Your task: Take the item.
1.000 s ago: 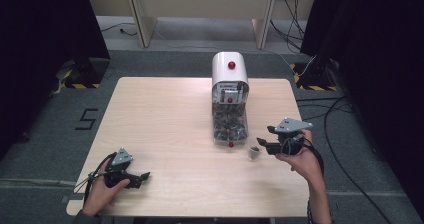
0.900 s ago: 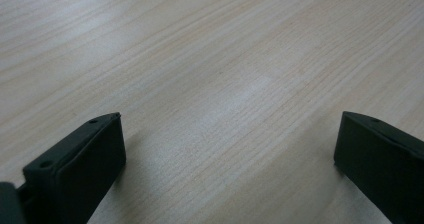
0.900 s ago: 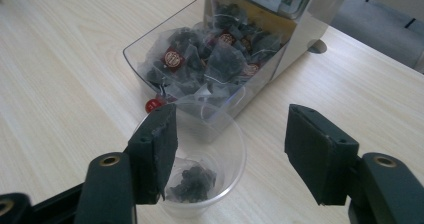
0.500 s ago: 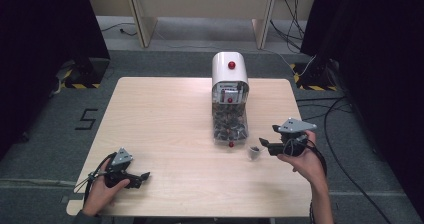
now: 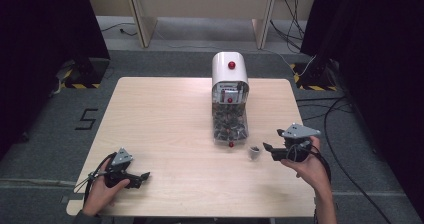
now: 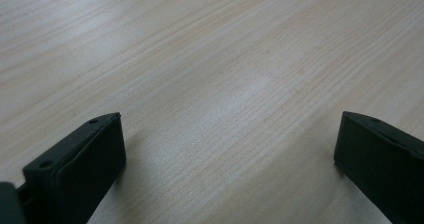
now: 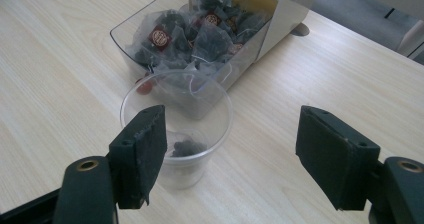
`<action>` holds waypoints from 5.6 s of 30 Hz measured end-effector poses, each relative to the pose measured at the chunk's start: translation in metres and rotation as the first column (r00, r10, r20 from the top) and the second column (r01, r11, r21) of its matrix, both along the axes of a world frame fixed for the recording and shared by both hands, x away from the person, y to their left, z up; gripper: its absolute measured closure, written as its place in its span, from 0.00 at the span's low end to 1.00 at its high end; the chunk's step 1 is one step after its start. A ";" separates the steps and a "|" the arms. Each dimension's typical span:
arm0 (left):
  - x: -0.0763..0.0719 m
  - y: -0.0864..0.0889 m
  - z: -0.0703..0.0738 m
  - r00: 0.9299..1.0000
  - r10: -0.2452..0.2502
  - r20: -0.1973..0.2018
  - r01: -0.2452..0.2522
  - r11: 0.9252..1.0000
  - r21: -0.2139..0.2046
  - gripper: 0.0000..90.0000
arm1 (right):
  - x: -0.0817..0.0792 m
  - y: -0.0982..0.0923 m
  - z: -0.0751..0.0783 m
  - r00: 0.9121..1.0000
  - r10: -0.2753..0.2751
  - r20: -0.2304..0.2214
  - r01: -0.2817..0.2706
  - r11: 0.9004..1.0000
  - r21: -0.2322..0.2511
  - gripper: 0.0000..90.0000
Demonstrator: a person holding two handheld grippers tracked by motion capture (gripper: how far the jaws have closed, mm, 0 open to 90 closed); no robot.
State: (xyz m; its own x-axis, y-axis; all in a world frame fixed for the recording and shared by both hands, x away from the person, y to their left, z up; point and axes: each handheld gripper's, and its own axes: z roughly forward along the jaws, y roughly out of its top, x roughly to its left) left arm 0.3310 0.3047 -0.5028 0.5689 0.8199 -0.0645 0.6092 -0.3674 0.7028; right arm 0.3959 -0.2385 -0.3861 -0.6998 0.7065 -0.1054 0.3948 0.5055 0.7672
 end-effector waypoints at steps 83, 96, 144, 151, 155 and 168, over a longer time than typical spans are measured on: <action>0.000 0.000 0.000 1.000 0.000 0.000 0.000 1.000 0.000 0.00 | -0.038 -0.018 -0.049 0.996 -0.077 -0.041 0.077 0.997 -0.002 0.29; 0.000 0.000 0.000 1.000 0.000 0.000 0.000 1.000 0.000 0.00 | -0.053 -0.023 -0.073 0.995 -0.085 -0.053 0.085 0.996 0.000 0.29; 0.000 0.000 0.000 1.000 0.000 0.000 0.000 1.000 0.000 0.00 | -0.084 -0.026 -0.098 0.976 -0.134 -0.171 0.135 0.991 -0.001 0.17; 0.000 0.000 0.000 1.000 0.000 0.000 0.000 1.000 0.000 0.00 | -0.089 -0.027 -0.100 0.980 -0.132 -0.150 0.136 0.991 0.014 0.17; 0.000 0.000 0.000 1.000 0.000 0.000 0.000 1.000 0.000 0.00 | -0.090 -0.027 -0.101 0.979 -0.139 -0.146 0.144 0.989 0.022 0.17; 0.000 0.000 0.000 1.000 0.000 0.000 0.000 1.000 0.000 0.00 | -0.090 -0.027 -0.101 0.979 -0.141 -0.145 0.147 0.989 0.025 0.16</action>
